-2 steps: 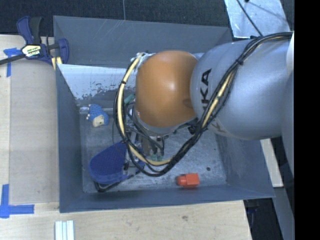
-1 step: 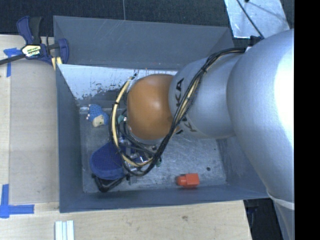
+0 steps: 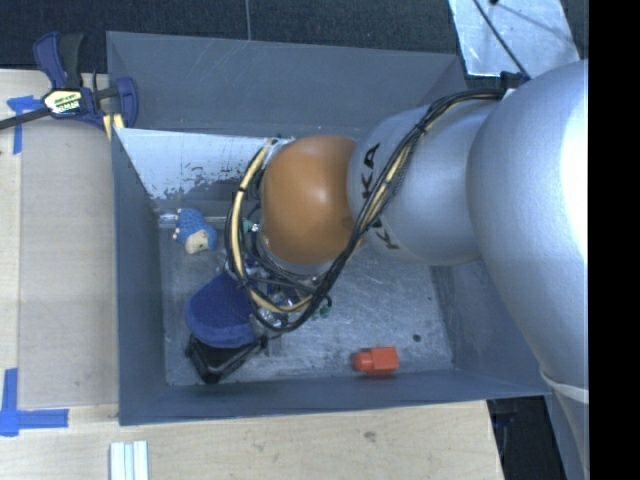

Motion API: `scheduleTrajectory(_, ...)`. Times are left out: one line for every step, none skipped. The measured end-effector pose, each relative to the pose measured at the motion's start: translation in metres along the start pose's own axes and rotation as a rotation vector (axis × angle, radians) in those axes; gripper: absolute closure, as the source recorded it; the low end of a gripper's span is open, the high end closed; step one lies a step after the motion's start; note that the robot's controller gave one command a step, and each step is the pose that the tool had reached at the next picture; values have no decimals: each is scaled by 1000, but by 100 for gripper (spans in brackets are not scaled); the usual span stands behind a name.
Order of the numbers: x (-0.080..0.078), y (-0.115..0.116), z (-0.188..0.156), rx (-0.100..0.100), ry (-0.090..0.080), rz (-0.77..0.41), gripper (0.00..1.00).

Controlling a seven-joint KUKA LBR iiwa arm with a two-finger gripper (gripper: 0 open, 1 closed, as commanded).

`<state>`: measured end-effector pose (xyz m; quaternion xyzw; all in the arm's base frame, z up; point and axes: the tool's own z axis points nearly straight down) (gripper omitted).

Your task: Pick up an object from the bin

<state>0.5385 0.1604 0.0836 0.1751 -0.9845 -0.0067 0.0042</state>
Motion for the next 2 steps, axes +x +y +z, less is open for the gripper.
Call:
scheduleTrajectory(0, -1, 0, 1, 2, 0, 100)
scheduleTrajectory(47, 35, -147, 15, -16, -49, 100)
